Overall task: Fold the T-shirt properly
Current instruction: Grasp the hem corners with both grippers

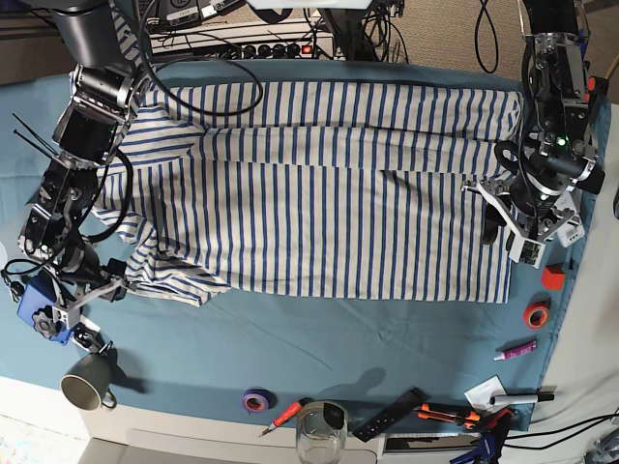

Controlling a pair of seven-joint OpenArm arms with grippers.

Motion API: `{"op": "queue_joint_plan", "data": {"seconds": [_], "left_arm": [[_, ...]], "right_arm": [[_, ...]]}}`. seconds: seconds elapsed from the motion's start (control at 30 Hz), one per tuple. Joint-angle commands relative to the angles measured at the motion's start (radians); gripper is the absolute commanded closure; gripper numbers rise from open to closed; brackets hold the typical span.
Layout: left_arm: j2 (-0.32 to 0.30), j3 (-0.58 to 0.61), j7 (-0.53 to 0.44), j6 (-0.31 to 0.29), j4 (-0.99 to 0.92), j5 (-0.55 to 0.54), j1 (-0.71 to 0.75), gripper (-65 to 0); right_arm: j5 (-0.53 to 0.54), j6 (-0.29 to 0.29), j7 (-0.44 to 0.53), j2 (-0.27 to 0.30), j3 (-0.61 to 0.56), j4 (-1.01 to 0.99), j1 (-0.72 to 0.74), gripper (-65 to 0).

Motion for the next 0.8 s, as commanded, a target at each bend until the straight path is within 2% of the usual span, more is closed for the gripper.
{"op": "queue_joint_plan", "data": {"seconds": [0.0,0.13,0.27,0.37,0.53,0.67,0.77], "left_arm": [[-0.013,-0.004,-0.026,0.003,0.014,-0.007,-0.014,-25.2],[-0.013,-0.004,-0.025,0.003,0.014,-0.006,-0.013,-25.2],[-0.013,-0.004,-0.026,0.003,0.014,-0.006,-0.014,-25.2],[-0.013,-0.004,-0.026,0.003,0.014,-0.006,-0.014,-25.2],[-0.013,-0.004,-0.026,0.003,0.014,-0.007,-0.014,-25.2],[-0.008,-0.004,-0.061,0.005,0.014,-0.006,-0.019,-25.1],[0.003,-0.003,-0.105,0.010,0.009,-0.006,-0.035,-25.1]], "right_arm": [[0.001,-0.008,0.029,0.017,0.004,0.004,0.029,-27.7],[-0.035,-0.054,0.048,0.017,0.004,-0.042,0.035,-27.7],[-0.039,-0.065,0.073,0.017,0.004,-0.112,0.047,-27.7],[-0.039,-0.060,0.132,0.017,0.004,-0.172,0.047,-27.7],[-0.025,-0.055,0.172,0.016,0.003,-0.249,0.049,-27.7],[-0.001,0.008,0.176,0.014,0.001,-0.261,0.050,-27.7],[0.012,0.012,0.173,0.014,-0.001,-0.261,0.058,-27.7]]}}
